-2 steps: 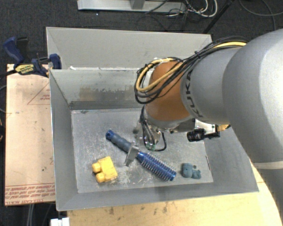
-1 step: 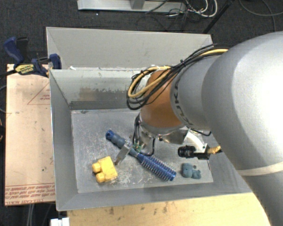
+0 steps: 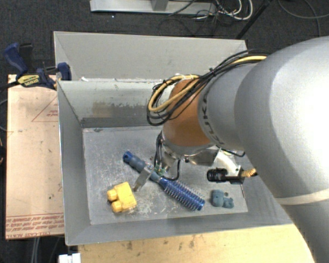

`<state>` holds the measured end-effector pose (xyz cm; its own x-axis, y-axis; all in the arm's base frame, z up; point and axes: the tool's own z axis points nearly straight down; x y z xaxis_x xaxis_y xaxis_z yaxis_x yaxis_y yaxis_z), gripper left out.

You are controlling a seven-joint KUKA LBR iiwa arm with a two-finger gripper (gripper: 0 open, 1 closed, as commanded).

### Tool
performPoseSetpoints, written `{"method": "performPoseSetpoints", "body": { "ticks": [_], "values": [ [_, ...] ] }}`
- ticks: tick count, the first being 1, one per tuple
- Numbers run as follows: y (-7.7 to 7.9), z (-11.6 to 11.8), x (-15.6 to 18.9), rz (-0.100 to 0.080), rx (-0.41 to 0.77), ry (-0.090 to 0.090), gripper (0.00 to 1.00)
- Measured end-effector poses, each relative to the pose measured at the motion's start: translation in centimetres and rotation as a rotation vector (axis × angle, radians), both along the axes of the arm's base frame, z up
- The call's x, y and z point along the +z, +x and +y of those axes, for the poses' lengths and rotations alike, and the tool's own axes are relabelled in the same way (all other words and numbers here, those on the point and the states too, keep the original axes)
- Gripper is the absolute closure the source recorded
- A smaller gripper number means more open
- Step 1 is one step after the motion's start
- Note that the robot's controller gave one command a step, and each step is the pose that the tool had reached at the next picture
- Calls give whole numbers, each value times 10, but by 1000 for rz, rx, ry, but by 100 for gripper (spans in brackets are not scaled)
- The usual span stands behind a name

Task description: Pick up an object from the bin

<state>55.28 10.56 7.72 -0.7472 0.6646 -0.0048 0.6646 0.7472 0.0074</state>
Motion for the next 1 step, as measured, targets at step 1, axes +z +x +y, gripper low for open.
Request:
{"method": "performPoseSetpoints", "body": {
  "ticks": [1],
  "values": [
    [1, -1, 0, -3, -1, -2, 100]
  ]
}}
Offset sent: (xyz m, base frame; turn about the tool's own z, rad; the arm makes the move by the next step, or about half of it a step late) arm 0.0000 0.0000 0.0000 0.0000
